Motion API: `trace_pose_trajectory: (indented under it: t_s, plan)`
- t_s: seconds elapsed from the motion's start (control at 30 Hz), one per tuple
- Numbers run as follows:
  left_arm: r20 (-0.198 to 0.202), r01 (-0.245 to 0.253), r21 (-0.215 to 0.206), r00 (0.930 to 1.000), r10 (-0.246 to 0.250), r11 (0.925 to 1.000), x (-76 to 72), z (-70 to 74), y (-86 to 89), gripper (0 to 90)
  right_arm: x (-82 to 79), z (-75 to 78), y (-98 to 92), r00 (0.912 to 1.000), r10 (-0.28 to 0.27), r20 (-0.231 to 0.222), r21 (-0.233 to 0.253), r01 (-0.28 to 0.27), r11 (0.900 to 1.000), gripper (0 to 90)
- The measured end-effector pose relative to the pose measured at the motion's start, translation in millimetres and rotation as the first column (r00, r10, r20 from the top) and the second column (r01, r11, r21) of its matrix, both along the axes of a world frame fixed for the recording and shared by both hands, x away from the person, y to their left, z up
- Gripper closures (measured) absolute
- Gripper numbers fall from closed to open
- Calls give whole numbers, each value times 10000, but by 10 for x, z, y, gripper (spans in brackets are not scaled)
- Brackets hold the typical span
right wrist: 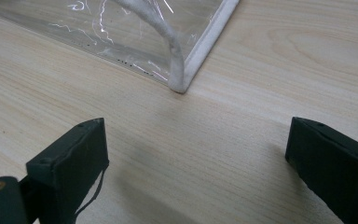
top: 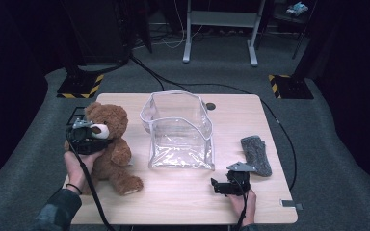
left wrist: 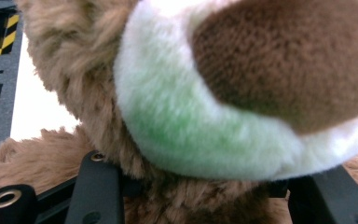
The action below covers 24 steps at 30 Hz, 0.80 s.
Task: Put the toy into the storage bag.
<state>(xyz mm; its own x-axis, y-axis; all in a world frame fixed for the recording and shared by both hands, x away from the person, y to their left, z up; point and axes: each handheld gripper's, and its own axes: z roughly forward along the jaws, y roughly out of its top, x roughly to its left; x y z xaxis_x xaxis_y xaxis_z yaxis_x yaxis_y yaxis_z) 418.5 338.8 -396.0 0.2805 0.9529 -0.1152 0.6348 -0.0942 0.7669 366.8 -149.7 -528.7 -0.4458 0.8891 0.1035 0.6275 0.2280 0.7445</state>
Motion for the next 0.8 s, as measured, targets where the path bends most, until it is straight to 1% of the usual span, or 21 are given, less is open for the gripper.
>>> trace_pose_trajectory:
  t_s: [0.17,0.23,0.27,0.3,0.4,0.47,0.53,0.57,0.67,0.8]
  plan:
    - [274,-93,36,9996,92,10000,40,95,-1,471,0,-1,3,10000,1,6,-21,-1,10000,50]
    - [229,-66,63,9997,64,10000,47,117,3,470,0,-2,3,10000,-1,15,-20,1,10000,50]
    - [360,-130,64,9993,128,9999,64,157,6,470,1,-2,6,10000,13,21,-130,-12,9999,49]
    - [372,-120,90,9992,117,9999,70,175,9,470,-3,-1,15,10000,-19,-26,-86,19,10000,48]
    - [545,-164,93,9984,159,9998,92,237,12,471,2,-3,13,10000,51,86,-214,-49,9998,48]
    - [545,-171,113,9984,164,9998,98,259,13,471,3,-5,14,10000,46,85,-192,-44,9998,48]
    - [703,-187,51,9974,183,9998,121,307,12,471,2,-4,15,9999,44,100,-227,-41,9997,48]
    - [710,-214,24,9972,212,9998,125,325,12,471,3,-3,15,9999,43,97,-238,-41,9997,48]
    - [873,-251,27,9959,247,9997,148,375,18,471,4,-3,16,9999,54,113,-296,-51,9995,48]
    - [986,-317,86,9947,307,9995,187,452,21,471,4,-2,15,9999,42,117,-315,-38,9995,48]
